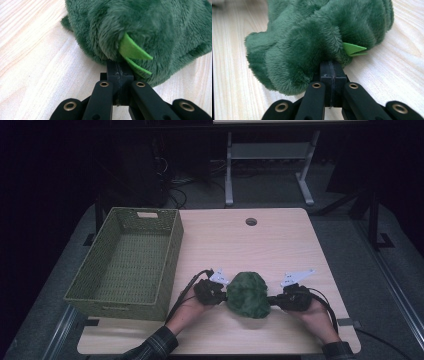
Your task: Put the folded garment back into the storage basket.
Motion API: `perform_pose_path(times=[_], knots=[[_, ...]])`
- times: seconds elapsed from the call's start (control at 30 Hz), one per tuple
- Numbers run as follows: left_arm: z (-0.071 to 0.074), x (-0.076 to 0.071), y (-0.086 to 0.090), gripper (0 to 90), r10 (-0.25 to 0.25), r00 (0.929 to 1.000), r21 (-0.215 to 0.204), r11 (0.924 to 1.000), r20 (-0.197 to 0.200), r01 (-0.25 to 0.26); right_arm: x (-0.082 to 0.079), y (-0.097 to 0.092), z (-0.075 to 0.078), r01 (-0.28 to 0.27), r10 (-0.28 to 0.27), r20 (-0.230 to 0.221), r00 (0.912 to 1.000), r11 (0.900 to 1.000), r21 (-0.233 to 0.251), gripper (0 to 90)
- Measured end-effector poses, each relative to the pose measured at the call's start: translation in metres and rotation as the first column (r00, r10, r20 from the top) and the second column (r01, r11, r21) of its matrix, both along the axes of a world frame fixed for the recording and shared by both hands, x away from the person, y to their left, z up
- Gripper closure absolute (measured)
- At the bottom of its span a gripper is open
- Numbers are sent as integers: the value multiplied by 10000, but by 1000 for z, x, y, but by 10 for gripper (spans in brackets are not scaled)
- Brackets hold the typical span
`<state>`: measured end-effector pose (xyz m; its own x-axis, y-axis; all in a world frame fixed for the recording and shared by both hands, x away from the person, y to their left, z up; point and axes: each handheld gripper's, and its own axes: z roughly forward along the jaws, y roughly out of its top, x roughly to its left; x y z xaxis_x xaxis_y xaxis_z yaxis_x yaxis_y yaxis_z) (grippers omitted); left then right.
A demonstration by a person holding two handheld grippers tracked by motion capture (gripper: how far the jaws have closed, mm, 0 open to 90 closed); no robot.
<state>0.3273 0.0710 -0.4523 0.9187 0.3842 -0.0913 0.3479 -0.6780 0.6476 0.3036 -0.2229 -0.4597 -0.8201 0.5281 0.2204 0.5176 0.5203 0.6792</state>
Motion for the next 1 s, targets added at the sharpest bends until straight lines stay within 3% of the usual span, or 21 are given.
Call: perform_pose_path(times=[0.23,0.4,0.47,0.73,0.87,0.9,1.0], knots=[[5,1,8,897,-126,9999,-141,9998,-49,125,-5,-8,5,385,-393,398,9984,9991,202,894],[12,-2,16,838,-210,9998,-395,9990,-1,210,-13,-28,6,1079,-1110,720,9912,9931,453,772],[13,-4,18,784,-233,9997,-453,9987,-69,230,-18,-37,4,1565,-1603,860,9833,9864,496,699],[26,-13,19,461,-447,9981,-434,9980,425,466,-28,-70,-5,3047,-2998,1664,9394,9524,-40,362],[33,-12,19,347,-715,9970,-602,9955,312,733,-27,-78,-11,3778,-3655,1853,9122,9252,-350,123],[34,-12,18,314,-765,9964,-601,9951,355,785,-26,-78,-13,3979,-3801,2057,9018,9159,-522,76],[38,-9,14,207,-896,9951,-583,9941,422,920,-23,-77,-16,4380,-4110,2244,8836,8949,-852,4]])
